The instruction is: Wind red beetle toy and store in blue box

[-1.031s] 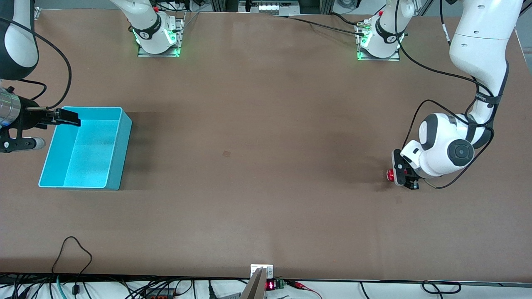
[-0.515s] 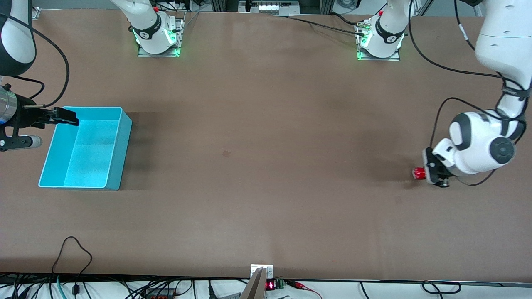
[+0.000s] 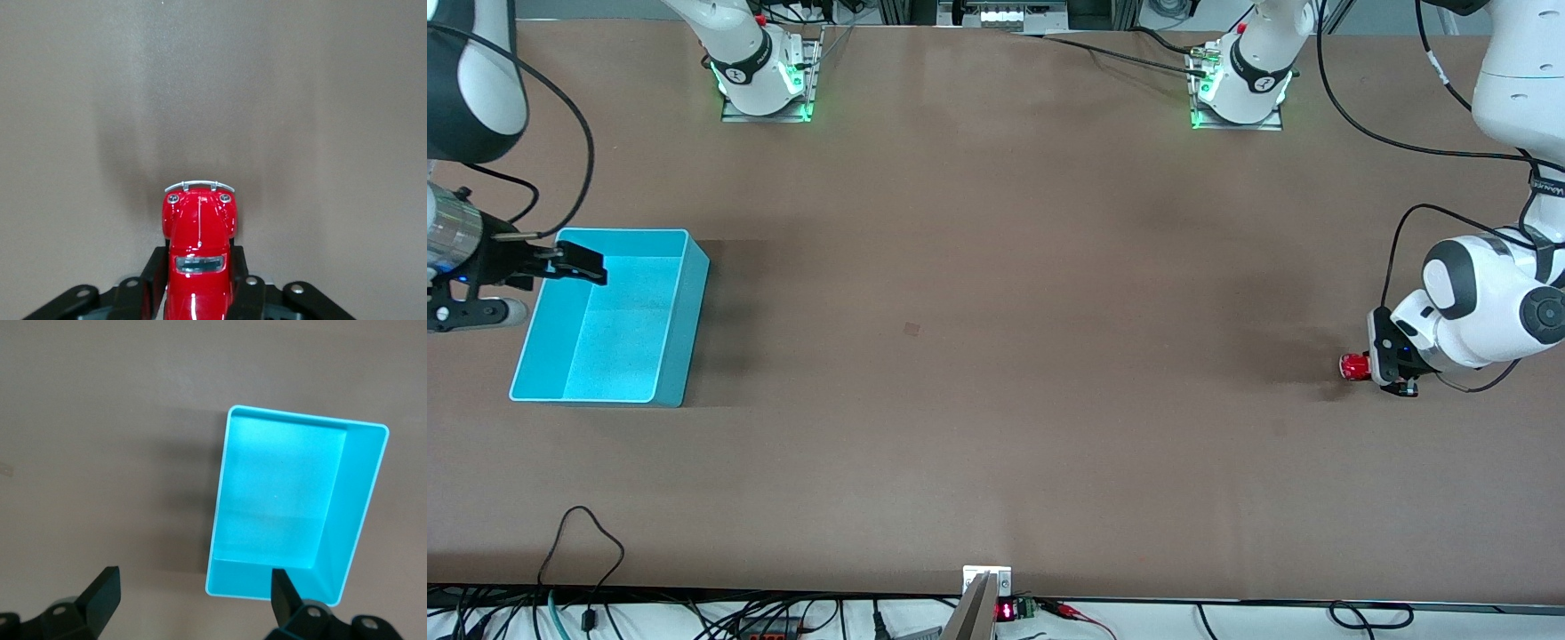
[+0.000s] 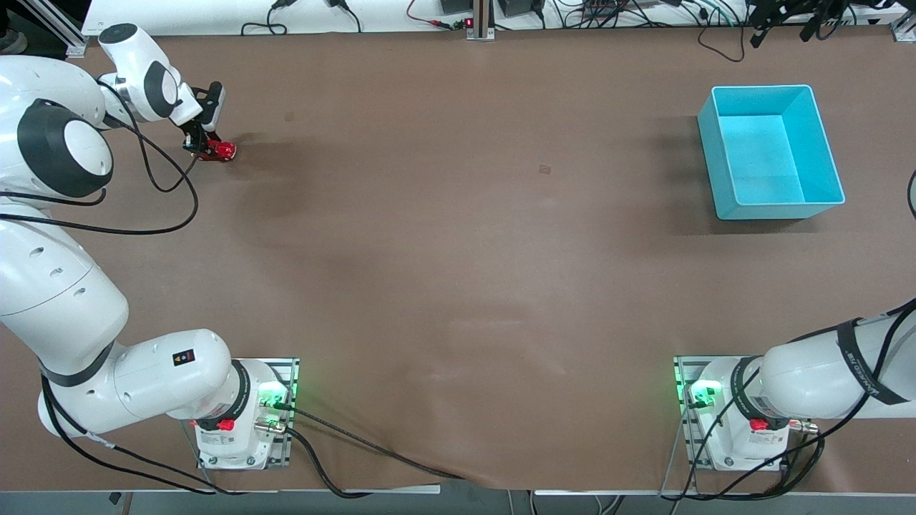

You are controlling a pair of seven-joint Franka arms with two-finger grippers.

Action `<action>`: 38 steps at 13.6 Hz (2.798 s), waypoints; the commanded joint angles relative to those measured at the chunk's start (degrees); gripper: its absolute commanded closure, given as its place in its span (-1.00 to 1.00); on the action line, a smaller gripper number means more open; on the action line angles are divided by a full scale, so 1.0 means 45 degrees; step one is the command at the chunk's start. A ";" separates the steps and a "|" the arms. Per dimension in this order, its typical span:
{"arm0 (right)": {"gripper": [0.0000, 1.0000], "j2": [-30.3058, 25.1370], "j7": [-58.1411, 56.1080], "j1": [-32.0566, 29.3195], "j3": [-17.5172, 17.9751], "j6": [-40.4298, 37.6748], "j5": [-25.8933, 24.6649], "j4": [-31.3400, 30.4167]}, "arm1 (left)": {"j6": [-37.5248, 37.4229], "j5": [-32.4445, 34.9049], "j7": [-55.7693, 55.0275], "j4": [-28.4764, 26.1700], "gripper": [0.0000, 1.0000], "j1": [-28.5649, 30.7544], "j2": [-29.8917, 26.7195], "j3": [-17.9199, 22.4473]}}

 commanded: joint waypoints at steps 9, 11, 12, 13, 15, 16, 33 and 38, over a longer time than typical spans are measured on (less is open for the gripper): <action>-1.00 0.0061 -0.0301 0.0715 0.0053 -0.0243 -0.0183 -0.0373 | -0.5472 -0.0004 -0.1281 0.1699 -1.00 0.0322 -0.2014 -0.0779; -1.00 0.0119 -0.0806 0.0754 0.0072 -0.0224 -0.0164 -0.0393 | -0.6371 0.0113 -0.2373 0.1796 -1.00 0.0303 -0.2737 -0.1110; -1.00 0.0120 -0.1041 0.0774 0.0053 -0.0243 -0.0164 -0.0451 | -0.6955 0.0152 -0.3133 0.1836 -1.00 0.0264 -0.3108 -0.1247; -1.00 0.0120 -0.1063 0.0774 0.0072 -0.0186 -0.0144 -0.0567 | -0.7541 0.0172 -0.3779 0.1894 -1.00 0.0263 -0.3401 -0.1364; -1.00 -0.0269 -0.0947 0.1162 -0.0045 0.0184 0.0128 -0.1501 | -0.8558 0.0191 -0.4990 0.1934 -1.00 0.0263 -0.3987 -0.1773; -1.00 -0.0271 -0.0888 0.1203 -0.0026 0.0283 0.0091 -0.1757 | -0.8969 0.0211 -0.5518 0.1934 -1.00 0.0263 -0.4319 -0.1853; -1.00 -0.0975 -1.2327 -0.0711 0.2628 1.0119 -0.0260 -0.9723 | -1.1766 0.0192 -1.5070 0.2461 -1.00 -0.0283 -0.6529 -0.3903; -1.00 -0.0155 -1.3833 -0.0944 0.2631 1.2839 -0.2015 -1.0744 | -1.1766 -0.0022 -1.7004 0.2656 -1.00 -0.2364 -0.6588 -0.1942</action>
